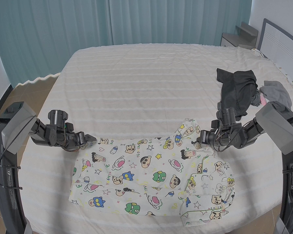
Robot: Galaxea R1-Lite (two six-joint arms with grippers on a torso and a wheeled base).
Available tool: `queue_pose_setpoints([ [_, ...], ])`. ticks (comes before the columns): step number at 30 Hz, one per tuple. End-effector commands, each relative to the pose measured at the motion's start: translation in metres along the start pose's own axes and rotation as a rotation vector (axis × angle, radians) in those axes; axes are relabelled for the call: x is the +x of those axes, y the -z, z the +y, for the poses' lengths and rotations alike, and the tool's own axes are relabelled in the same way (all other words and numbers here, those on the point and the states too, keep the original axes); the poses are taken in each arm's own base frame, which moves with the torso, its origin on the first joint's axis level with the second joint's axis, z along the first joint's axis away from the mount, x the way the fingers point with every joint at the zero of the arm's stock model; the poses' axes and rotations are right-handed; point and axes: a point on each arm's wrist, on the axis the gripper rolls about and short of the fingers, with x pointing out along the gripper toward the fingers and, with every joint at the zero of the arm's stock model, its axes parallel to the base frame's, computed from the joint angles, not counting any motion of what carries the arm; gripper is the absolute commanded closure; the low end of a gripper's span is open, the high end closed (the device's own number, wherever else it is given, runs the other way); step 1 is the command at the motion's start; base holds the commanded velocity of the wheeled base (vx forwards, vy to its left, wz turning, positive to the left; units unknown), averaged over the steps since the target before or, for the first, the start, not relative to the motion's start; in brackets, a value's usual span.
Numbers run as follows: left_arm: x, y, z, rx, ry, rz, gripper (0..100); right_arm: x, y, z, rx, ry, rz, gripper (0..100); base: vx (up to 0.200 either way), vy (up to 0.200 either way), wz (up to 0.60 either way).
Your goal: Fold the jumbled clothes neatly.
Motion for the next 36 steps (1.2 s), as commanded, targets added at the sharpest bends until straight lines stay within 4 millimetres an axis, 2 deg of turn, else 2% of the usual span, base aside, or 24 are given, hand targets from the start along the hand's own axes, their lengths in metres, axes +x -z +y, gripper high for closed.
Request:
queue_pose_setpoints([
  [1,0.008,0.004,-0.009,0.001,0.017,0.013,0,0.000,0.000,0.001,-0.001,-0.002,-0.002,100,0.000,0.000,0.00],
  [2,0.008,0.004,-0.011,0.000,0.020,0.015,100,0.000,0.000,0.001,-0.001,-0.002,-0.002,100,0.000,0.000,0.00],
  [10,0.004,0.007,-0.009,-0.009,0.015,0.022,100,0.000,0.000,0.000,0.001,-0.001,0.001,100,0.000,0.000,0.00],
  [18,-0.024,-0.013,-0.017,-0.044,0.023,-0.051,100,-0.007,-0.007,0.004,0.025,-0.012,-0.032,100,0.000,0.000,0.00],
  [23,-0.031,-0.015,-0.020,-0.055,0.025,-0.059,100,-0.012,-0.011,0.006,0.048,-0.029,-0.077,100,0.000,0.000,0.00],
  [36,-0.058,-0.018,-0.032,-0.042,0.033,-0.091,100,-0.044,-0.024,0.015,0.068,-0.053,-0.134,100,0.000,0.000,0.00],
])
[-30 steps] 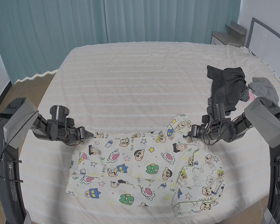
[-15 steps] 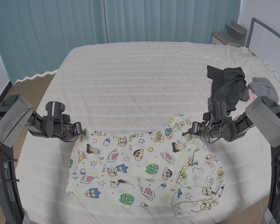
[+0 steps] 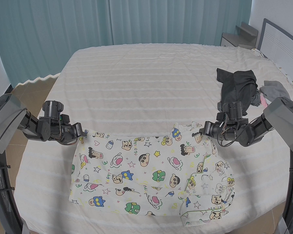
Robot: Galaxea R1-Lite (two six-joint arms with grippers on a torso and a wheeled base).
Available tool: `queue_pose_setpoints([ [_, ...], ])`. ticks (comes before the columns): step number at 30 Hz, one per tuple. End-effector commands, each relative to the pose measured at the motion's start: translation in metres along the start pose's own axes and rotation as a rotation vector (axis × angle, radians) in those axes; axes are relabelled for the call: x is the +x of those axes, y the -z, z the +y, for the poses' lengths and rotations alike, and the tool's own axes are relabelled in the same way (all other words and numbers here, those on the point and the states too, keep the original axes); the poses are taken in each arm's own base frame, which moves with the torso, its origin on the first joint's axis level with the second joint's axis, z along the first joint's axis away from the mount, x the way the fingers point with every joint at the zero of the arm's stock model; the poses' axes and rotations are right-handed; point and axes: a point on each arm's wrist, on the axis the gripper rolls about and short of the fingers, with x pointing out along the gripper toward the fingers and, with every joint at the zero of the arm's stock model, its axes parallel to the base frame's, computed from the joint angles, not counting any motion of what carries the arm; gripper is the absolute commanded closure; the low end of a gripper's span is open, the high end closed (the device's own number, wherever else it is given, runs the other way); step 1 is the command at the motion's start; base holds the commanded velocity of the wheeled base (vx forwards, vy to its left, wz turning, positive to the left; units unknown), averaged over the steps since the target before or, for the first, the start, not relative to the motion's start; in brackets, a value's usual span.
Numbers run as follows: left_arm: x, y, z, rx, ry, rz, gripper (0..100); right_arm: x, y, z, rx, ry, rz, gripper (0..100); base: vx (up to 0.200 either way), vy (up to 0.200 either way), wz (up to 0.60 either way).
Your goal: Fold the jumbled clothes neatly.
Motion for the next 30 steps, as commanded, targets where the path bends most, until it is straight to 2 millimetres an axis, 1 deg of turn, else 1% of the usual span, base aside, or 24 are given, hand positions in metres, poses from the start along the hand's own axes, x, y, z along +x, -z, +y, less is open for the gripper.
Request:
queue_pose_setpoints([
  [1,-0.014,-0.006,-0.008,0.011,0.009,-0.031,100,-0.015,-0.009,0.007,-0.001,-0.011,-0.025,100,0.000,0.000,0.00],
  [6,-0.027,-0.010,-0.014,0.011,0.020,-0.061,100,-0.024,-0.011,0.010,0.000,-0.018,-0.032,100,0.000,0.000,0.00],
  [8,-0.030,-0.005,-0.014,0.008,0.018,-0.057,100,-0.027,-0.011,0.011,0.000,-0.018,-0.030,100,0.000,0.000,0.00],
  [11,-0.037,-0.009,-0.018,0.004,0.039,-0.112,100,-0.033,-0.013,0.012,-0.003,-0.027,-0.052,100,0.000,0.000,0.00],
  [12,-0.037,-0.007,-0.017,-0.007,0.040,-0.116,100,-0.035,-0.012,0.012,0.000,-0.029,-0.055,100,0.000,0.000,0.00],
  [14,-0.035,-0.002,-0.015,-0.004,0.034,-0.109,100,-0.037,-0.006,0.010,-0.002,-0.027,-0.048,100,0.000,0.000,0.00],
  [17,-0.037,0.001,-0.015,0.001,0.038,-0.112,100,-0.042,-0.003,0.009,-0.009,-0.033,-0.058,100,0.000,0.000,0.00],
  [19,-0.038,0.004,-0.013,0.000,0.033,-0.103,100,-0.046,0.003,0.008,-0.011,-0.040,-0.048,100,0.000,0.000,0.00],
  [24,-0.047,0.013,-0.014,0.016,0.027,-0.089,100,-0.062,0.013,0.008,-0.016,-0.068,-0.039,100,0.000,0.000,0.00],
  [28,-0.052,0.018,-0.012,0.038,0.019,-0.079,100,-0.070,0.019,0.007,-0.015,-0.071,-0.038,100,0.000,0.000,0.00],
  [30,-0.057,0.020,-0.012,0.047,0.016,-0.078,100,-0.075,0.027,0.006,-0.015,-0.076,-0.026,100,0.000,0.000,0.00],
])
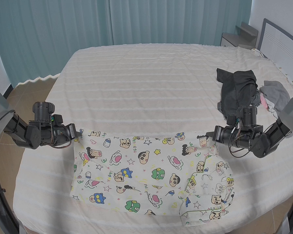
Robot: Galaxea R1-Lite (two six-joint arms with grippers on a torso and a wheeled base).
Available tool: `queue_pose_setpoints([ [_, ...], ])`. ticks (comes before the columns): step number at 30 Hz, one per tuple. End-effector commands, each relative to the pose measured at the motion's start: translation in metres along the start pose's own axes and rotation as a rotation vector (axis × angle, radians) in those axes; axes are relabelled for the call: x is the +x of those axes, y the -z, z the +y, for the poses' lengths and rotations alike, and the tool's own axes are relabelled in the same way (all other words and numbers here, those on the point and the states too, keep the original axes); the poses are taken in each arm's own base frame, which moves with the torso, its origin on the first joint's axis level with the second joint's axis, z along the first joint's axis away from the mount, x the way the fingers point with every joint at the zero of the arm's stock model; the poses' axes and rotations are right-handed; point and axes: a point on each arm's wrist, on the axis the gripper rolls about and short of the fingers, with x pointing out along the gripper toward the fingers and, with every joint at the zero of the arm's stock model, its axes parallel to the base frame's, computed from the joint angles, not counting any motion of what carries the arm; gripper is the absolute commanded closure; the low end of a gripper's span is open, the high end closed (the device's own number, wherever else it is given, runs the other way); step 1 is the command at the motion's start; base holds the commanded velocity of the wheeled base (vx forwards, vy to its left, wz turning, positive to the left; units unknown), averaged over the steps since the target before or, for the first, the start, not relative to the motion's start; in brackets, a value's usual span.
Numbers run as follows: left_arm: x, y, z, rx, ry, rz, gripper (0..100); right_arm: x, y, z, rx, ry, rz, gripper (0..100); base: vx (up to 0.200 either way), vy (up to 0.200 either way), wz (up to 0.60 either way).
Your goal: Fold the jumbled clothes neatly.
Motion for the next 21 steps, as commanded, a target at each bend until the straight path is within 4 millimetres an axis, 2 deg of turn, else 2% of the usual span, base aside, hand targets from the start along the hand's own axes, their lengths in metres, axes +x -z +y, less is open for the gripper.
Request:
queue_pose_setpoints([
  [1,-0.014,0.003,-0.001,0.015,-0.005,-0.001,100,-0.018,0.010,0.002,-0.006,-0.013,0.012,100,0.000,0.000,0.00],
  [9,-0.023,0.011,0.001,0.046,-0.015,0.013,100,-0.037,0.040,-0.001,-0.072,-0.039,0.043,100,0.000,0.000,0.00],
  [13,-0.028,0.023,0.003,0.080,-0.022,0.047,100,-0.043,0.055,-0.002,-0.113,-0.046,0.054,100,0.000,0.000,0.00],
  [21,-0.034,0.046,0.006,0.153,0.021,0.001,100,-0.056,0.070,-0.004,-0.129,-0.041,0.077,100,0.000,0.000,0.00],
])
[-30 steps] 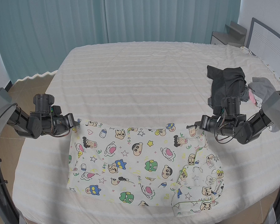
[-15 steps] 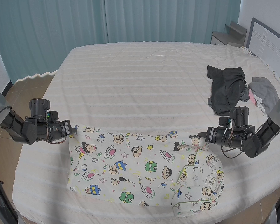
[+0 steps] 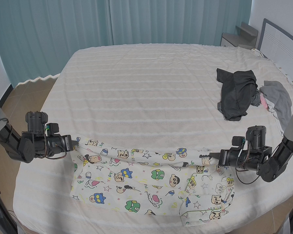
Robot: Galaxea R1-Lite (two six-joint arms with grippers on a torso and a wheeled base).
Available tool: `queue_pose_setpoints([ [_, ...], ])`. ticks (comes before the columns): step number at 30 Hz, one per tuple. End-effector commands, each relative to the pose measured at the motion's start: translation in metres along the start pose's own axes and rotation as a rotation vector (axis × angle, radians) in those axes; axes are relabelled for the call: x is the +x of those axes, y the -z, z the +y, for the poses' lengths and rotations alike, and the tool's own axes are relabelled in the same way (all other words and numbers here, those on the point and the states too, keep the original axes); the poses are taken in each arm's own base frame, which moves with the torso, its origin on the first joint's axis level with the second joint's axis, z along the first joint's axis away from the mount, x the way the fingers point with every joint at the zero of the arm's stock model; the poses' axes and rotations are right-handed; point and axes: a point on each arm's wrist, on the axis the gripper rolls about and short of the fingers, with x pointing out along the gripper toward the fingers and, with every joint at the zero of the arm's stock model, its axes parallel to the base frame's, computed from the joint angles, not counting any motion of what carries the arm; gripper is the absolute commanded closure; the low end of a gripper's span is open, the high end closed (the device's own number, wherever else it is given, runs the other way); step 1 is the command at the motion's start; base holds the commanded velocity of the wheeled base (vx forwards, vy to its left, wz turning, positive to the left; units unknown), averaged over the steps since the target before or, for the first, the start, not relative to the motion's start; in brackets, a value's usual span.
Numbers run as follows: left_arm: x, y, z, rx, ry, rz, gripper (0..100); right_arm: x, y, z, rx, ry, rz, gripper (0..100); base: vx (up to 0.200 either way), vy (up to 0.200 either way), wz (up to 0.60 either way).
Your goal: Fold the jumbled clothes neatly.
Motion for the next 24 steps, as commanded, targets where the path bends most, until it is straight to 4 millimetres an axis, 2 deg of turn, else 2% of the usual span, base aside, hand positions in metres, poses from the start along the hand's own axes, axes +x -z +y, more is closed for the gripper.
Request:
queue_pose_setpoints([
  [1,-0.005,0.016,0.000,0.018,0.008,0.010,100,-0.009,0.011,0.001,-0.009,0.003,0.027,100,0.000,0.000,0.00],
  [16,-0.017,0.048,0.001,0.058,-0.001,0.104,100,-0.028,0.048,-0.004,-0.049,0.013,0.121,100,0.000,0.000,0.00],
  [24,-0.015,0.055,0.003,0.053,-0.005,0.132,100,-0.035,0.073,-0.003,-0.057,-0.009,0.234,100,0.000,0.000,0.00],
])
